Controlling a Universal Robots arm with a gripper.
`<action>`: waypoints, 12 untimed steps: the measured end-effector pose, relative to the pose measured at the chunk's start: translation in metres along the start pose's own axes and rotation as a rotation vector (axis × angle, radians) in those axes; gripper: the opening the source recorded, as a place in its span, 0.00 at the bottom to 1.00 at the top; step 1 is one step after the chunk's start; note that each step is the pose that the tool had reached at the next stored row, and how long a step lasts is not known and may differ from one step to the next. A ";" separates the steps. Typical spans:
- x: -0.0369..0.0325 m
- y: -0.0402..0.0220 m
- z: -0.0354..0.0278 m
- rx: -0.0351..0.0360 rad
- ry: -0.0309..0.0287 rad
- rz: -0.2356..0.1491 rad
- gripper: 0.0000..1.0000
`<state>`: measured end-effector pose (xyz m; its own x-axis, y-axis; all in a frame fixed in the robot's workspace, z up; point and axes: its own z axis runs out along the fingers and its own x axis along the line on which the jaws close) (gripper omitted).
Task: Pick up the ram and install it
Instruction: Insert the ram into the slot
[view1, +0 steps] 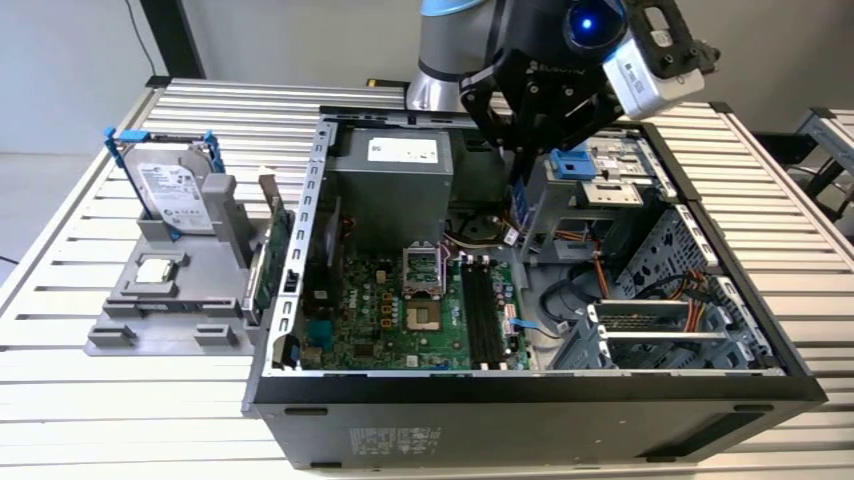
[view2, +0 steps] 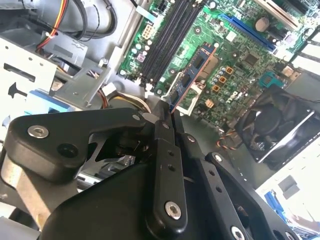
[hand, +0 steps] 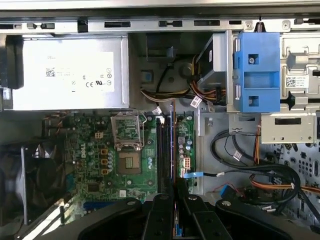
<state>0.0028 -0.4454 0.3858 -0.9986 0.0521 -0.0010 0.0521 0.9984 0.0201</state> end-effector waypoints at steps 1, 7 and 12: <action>-0.0010 0.0000 0.0006 0.0001 0.0000 0.004 0.00; -0.0086 0.0003 0.0031 0.0001 -0.0004 0.023 0.00; -0.0108 0.0004 0.0036 0.0001 -0.0006 0.030 0.00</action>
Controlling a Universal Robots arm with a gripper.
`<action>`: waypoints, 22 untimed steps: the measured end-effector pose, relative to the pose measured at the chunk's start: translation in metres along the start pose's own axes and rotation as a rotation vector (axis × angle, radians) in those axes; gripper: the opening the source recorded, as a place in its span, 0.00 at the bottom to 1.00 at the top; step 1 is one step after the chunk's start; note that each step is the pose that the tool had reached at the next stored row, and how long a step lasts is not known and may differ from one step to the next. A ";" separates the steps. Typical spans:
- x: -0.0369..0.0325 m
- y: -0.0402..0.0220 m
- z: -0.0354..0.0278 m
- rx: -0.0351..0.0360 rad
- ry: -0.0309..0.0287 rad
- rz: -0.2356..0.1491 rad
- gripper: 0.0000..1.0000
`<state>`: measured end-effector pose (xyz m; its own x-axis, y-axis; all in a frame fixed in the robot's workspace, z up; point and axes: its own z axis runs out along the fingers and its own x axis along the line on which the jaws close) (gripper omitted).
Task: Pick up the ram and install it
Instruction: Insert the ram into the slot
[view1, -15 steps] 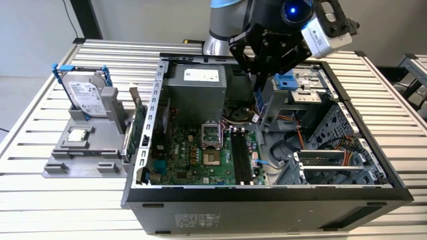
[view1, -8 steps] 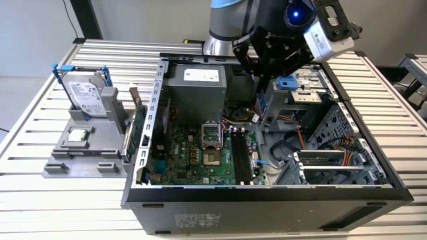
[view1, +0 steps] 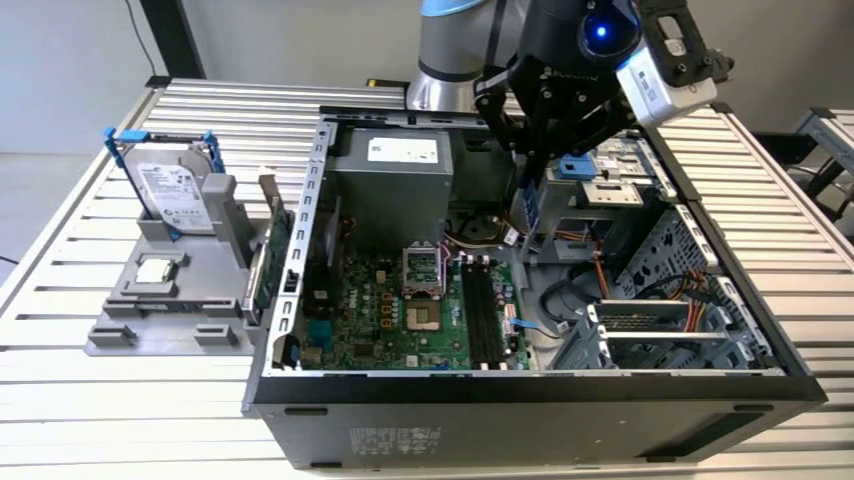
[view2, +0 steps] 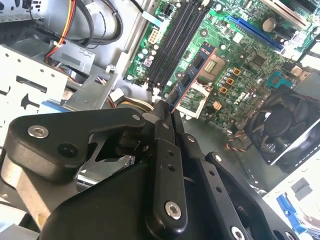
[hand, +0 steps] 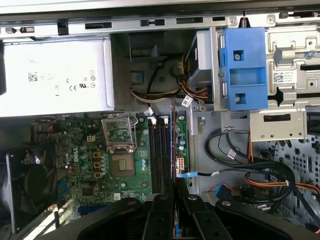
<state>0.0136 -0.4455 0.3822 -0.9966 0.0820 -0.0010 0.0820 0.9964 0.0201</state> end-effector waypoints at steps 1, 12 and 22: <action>0.0000 0.0000 0.0000 0.0000 0.0000 0.000 0.00; -0.0001 -0.0001 0.0039 0.0003 0.0000 0.001 0.00; -0.0001 -0.0001 0.0067 0.0000 -0.0001 0.001 0.00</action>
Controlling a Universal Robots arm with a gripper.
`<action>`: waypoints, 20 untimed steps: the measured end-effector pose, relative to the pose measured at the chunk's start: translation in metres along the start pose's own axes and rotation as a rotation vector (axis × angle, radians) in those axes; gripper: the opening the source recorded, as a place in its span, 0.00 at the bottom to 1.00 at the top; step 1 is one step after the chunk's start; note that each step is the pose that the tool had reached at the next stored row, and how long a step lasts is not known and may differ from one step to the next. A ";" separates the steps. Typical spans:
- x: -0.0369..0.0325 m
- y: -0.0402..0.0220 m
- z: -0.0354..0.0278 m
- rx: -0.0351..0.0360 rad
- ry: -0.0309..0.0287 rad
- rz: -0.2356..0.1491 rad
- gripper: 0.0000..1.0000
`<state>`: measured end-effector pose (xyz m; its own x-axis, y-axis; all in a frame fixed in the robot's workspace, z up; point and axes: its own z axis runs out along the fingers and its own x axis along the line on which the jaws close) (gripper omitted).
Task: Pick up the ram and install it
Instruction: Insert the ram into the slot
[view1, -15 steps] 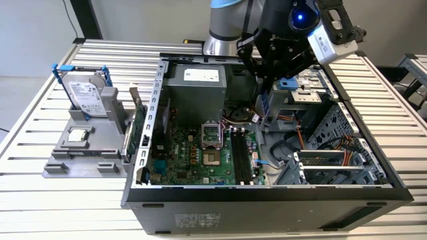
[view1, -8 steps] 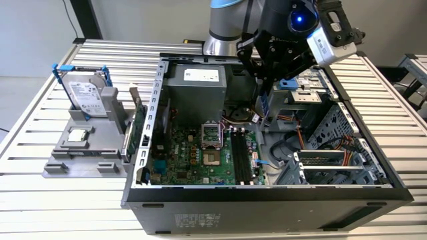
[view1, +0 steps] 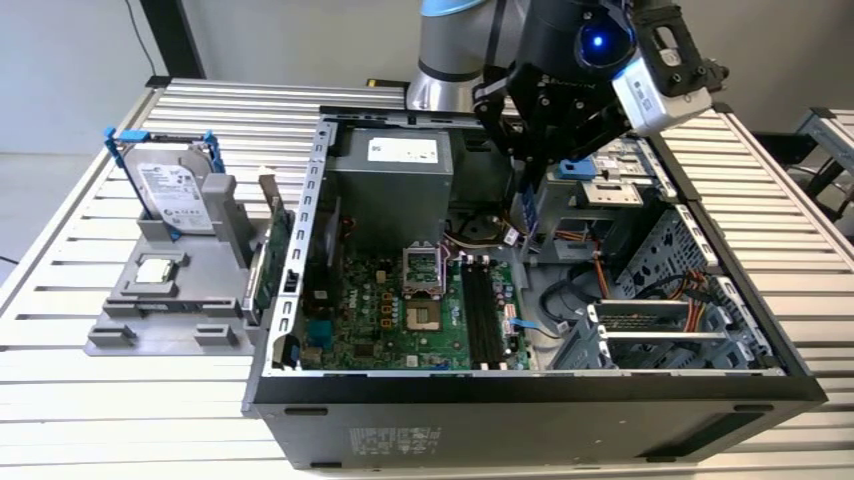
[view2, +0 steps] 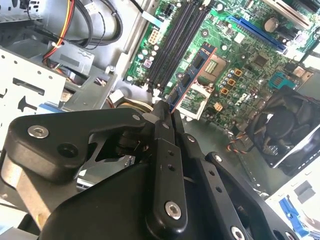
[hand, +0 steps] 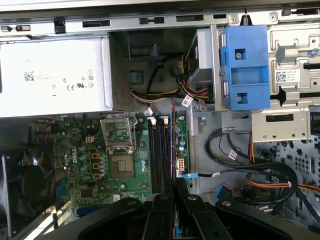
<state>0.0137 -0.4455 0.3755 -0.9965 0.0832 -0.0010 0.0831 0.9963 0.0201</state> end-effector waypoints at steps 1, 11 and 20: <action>0.0000 0.0000 0.0012 0.0002 0.0000 0.000 0.00; -0.0027 -0.0002 0.0163 0.0001 0.0000 0.000 0.00; -0.0087 -0.0001 0.0273 0.0000 0.0000 0.000 0.00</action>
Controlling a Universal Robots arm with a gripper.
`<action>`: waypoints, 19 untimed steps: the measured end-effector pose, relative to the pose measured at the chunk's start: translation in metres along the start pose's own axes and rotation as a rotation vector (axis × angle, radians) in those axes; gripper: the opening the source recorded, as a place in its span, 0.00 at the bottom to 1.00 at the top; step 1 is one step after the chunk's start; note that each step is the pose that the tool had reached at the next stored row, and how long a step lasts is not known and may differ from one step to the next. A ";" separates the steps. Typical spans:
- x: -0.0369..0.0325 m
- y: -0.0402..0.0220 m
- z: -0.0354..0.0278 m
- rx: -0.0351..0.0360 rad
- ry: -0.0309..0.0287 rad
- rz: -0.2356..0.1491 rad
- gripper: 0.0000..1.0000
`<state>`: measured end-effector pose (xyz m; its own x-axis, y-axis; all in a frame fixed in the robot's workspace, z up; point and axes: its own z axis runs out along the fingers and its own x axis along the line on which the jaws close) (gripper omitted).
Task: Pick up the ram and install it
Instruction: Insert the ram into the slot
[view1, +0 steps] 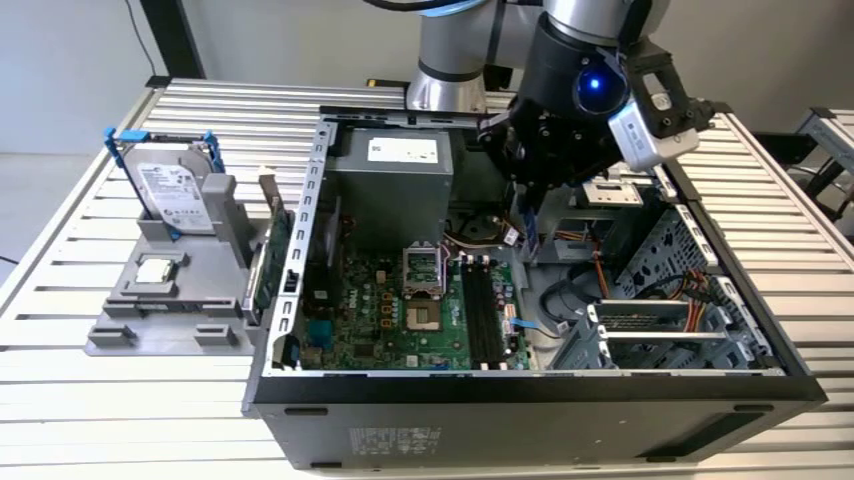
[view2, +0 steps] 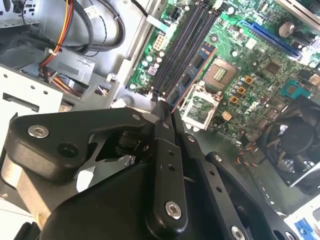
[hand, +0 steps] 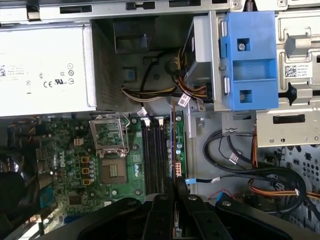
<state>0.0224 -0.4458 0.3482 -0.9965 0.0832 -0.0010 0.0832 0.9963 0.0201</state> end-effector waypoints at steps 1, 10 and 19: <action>0.0000 0.0000 0.0005 0.0001 0.0000 0.000 0.00; -0.0001 0.0000 0.0017 -0.0002 0.0000 0.000 0.00; -0.0001 -0.0004 0.0068 0.0001 0.0000 0.000 0.00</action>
<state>0.0225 -0.4461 0.3414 -0.9965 0.0832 -0.0010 0.0832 0.9963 0.0199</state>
